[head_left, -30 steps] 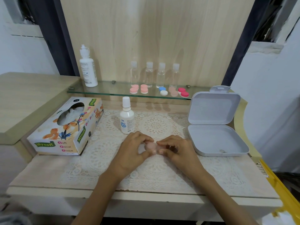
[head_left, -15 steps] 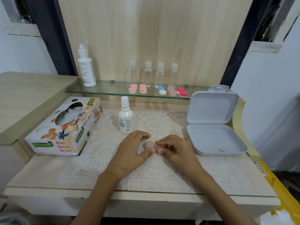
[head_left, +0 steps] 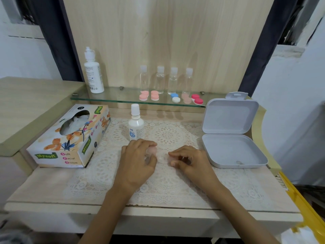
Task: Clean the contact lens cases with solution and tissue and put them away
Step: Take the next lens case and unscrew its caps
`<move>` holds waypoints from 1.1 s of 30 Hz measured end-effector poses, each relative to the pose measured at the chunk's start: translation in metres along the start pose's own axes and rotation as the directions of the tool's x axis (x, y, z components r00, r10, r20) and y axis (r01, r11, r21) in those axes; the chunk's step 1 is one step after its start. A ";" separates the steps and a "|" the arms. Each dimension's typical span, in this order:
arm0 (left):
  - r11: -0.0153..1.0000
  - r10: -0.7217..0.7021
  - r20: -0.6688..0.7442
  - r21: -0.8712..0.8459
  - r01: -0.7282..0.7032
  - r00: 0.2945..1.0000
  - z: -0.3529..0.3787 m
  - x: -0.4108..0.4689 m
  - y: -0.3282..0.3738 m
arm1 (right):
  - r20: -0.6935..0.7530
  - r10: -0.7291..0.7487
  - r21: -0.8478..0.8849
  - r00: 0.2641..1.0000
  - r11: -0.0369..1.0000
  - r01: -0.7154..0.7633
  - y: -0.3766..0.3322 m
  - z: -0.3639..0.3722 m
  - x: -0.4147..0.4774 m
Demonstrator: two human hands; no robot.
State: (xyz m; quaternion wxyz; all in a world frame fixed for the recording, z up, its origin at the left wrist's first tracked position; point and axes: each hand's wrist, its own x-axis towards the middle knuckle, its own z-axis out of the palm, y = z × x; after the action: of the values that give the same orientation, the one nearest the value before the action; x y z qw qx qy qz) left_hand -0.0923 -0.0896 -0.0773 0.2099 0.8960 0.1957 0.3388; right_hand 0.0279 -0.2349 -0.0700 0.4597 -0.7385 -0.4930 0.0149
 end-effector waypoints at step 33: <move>0.994 0.052 0.084 0.088 -0.059 0.995 0.000 -0.001 -0.001 | -0.010 -0.002 -0.141 1.000 0.990 0.000 0.003 0.004 0.004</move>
State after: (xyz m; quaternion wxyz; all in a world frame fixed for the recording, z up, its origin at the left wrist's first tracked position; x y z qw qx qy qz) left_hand -0.0935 -0.0897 -0.0783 0.1674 0.9229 0.1769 0.2982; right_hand 0.0301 -0.2298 -0.0726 0.4087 -0.7690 -0.4909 -0.0239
